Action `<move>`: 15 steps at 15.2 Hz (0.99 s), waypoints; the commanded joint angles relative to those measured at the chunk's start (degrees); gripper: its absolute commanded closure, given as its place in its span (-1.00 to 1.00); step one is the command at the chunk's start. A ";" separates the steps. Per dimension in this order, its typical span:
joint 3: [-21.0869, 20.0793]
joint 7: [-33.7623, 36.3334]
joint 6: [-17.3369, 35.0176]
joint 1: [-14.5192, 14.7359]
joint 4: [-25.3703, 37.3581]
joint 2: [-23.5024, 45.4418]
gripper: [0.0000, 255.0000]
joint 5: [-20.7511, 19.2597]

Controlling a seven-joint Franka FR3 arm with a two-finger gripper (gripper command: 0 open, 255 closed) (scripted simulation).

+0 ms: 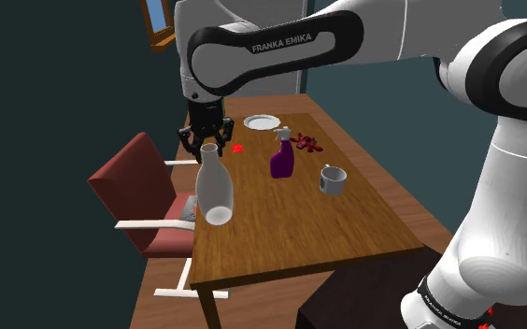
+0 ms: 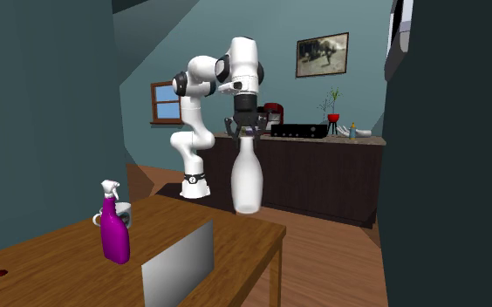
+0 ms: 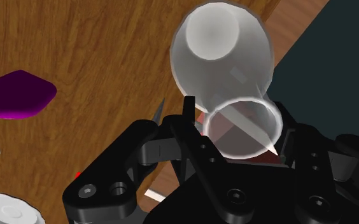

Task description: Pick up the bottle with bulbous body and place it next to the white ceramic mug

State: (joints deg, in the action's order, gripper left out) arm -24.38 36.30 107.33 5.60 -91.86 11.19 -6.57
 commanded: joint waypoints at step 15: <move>2.57 -8.39 -7.14 -4.94 -1.83 -10.11 1.00 5.12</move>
State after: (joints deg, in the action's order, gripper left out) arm -22.37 29.41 99.73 1.50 -91.45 3.03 -2.39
